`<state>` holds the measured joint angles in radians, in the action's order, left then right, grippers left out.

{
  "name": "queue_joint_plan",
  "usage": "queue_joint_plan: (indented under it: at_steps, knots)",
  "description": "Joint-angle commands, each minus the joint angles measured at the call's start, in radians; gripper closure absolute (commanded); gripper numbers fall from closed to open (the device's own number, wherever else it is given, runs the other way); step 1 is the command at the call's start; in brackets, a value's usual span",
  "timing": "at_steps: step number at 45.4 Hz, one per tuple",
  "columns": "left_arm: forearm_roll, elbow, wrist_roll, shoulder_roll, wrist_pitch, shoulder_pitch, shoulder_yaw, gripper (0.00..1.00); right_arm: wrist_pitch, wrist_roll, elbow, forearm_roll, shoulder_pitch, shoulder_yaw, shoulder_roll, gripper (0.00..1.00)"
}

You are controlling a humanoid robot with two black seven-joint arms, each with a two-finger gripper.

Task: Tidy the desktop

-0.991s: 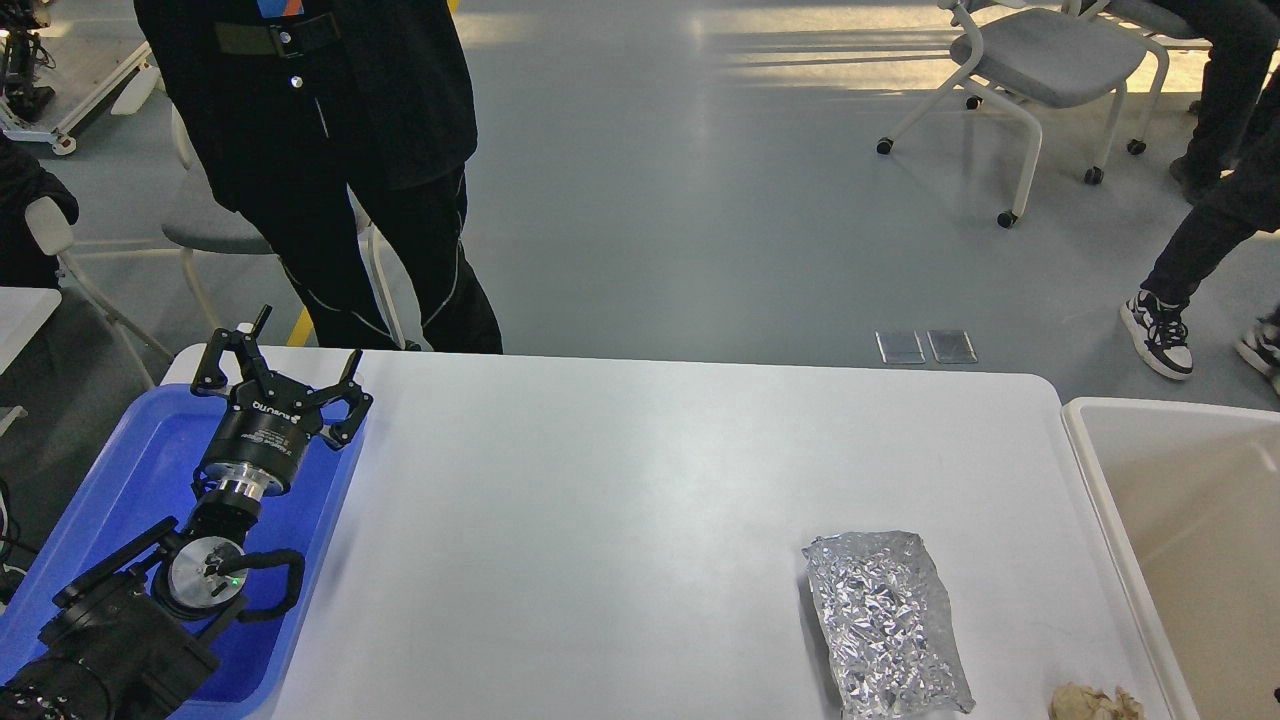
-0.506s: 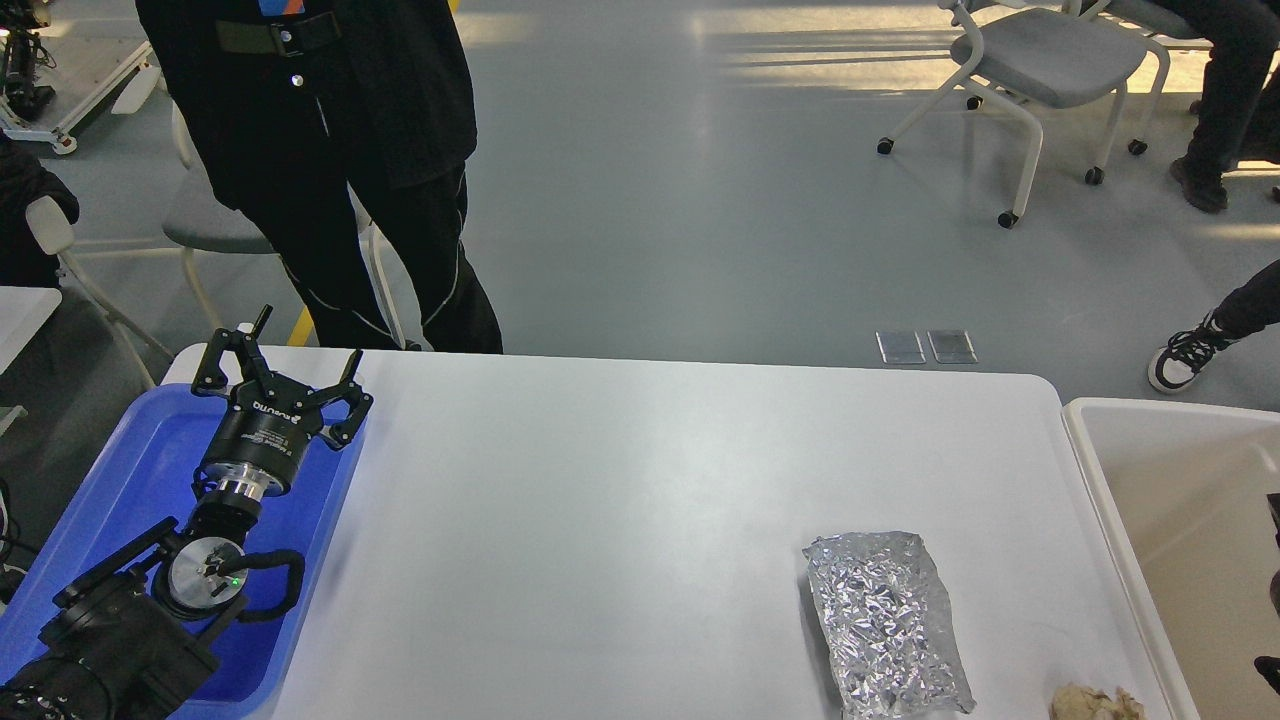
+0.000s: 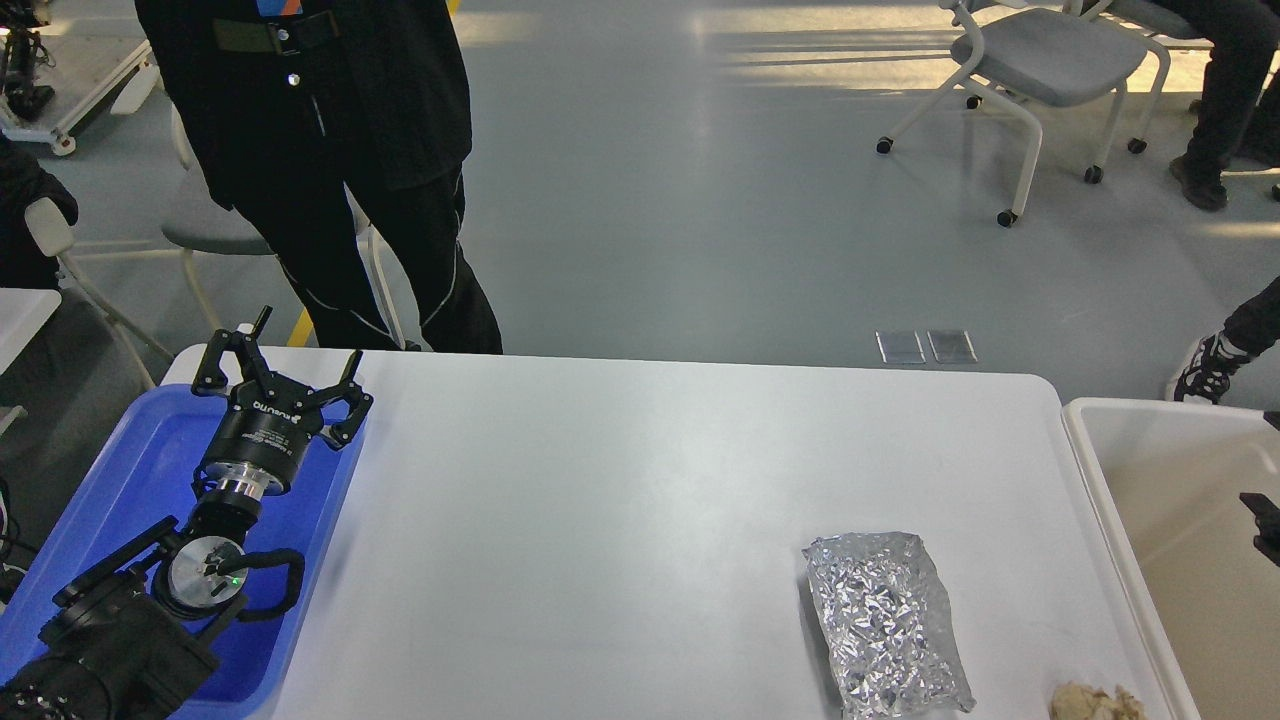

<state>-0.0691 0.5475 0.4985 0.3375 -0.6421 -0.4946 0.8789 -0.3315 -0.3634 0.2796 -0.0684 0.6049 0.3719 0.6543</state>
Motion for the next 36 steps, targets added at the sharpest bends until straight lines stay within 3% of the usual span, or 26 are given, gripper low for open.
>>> queue_joint_plan:
  at_steps: [1, 4, 10, 18, 34, 36]
  knots:
    - [0.0, 0.0, 0.0, 0.0, -0.001, -0.001, 0.0, 0.0, -0.075, -0.014, 0.406, -0.002, -0.043, 0.134, 0.154, 0.0]
    - [0.0, 0.0, 0.0, 0.0, -0.001, 0.001, 0.0, 0.0, -0.026, -0.014, 0.507, -0.01, -0.05, 0.148, 0.168, 0.0]
    - [0.0, 0.0, 0.0, 0.0, -0.001, 0.001, 0.0, 0.0, 0.097, -0.019, 0.547, -0.014, -0.06, 0.217, 0.093, 0.0]
    - [0.0, 0.0, 0.0, 0.0, -0.001, -0.001, 0.0, 0.0, 0.14, -0.042, 0.581, -0.019, -0.111, 0.387, -0.008, 0.0]
    - [0.0, 0.0, 0.0, 0.0, -0.001, -0.001, 0.0, 0.0, 0.288, -0.043, 0.576, -0.019, -0.094, 0.479, -0.243, 0.0]
    - [0.0, 0.0, 0.0, 0.0, -0.001, 0.001, 0.0, 0.0, 0.301, -0.06, 0.575, -0.019, -0.1, 0.498, -0.272, 0.0]
